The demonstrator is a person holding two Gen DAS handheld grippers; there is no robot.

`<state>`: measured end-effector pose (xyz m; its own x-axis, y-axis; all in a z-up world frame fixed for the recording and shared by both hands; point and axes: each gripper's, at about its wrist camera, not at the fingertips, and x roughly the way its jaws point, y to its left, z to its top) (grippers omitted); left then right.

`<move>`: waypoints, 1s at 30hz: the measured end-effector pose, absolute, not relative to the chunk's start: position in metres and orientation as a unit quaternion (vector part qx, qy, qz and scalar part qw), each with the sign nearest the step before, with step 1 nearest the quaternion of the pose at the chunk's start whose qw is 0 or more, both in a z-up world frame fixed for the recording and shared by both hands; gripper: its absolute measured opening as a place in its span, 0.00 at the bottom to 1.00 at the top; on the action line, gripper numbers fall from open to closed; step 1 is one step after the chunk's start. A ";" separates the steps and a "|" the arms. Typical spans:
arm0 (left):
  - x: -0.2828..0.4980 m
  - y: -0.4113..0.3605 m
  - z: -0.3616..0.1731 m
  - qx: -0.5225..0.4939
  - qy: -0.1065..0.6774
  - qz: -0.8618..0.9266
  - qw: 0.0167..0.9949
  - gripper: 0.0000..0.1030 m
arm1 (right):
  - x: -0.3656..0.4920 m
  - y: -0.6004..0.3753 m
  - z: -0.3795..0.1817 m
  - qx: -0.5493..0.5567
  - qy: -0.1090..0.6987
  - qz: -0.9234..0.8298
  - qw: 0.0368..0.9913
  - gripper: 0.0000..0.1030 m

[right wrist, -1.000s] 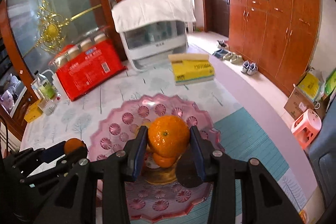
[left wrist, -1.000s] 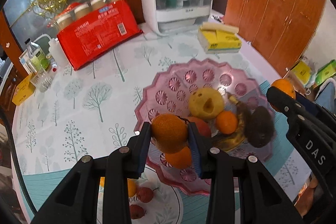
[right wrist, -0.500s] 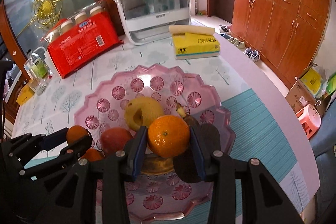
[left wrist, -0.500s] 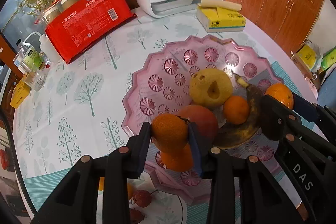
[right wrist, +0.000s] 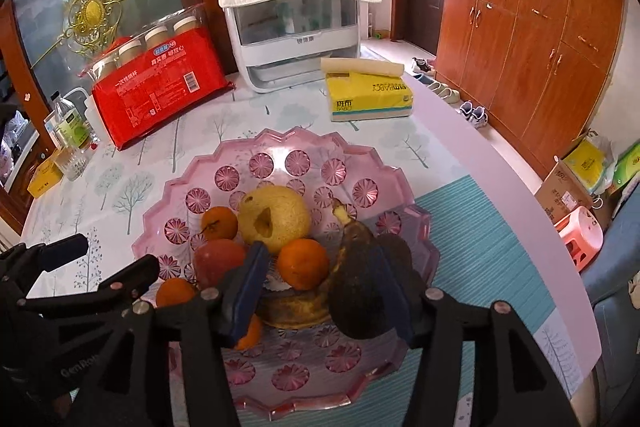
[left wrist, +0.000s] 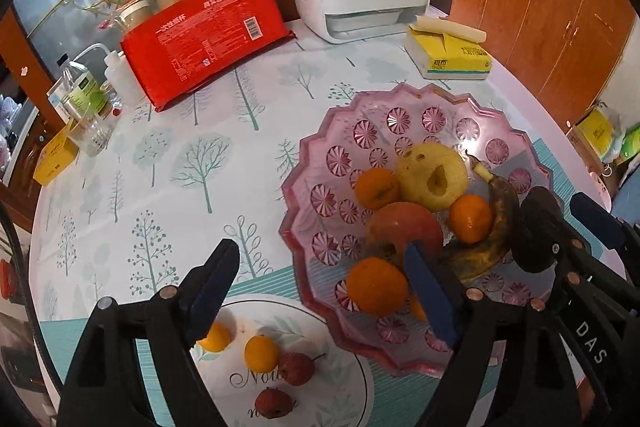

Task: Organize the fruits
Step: 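Open the right tool over the bowl while the left tool releases its orange there, then move both open tools back toward the white plate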

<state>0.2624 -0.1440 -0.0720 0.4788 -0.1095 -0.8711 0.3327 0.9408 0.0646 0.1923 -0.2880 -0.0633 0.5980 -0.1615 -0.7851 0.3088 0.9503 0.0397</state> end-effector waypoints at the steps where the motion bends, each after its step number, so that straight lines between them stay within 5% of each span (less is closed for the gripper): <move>1: 0.261 -0.142 -0.071 0.112 0.493 -0.130 0.853 0.81 | 0.191 -0.287 -0.062 0.086 0.428 -0.133 0.890 0.55; 30: 0.215 -0.058 -0.005 0.086 0.461 -0.134 0.873 0.81 | 0.141 -0.229 -0.015 0.086 0.388 -0.135 0.908 0.55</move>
<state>0.2151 -0.0582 -0.0053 0.5391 -0.1550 -0.8279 0.3131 0.9493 0.0262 0.1409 -0.2286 -0.0147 0.6625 -0.1789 -0.7274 0.3127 0.9484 0.0515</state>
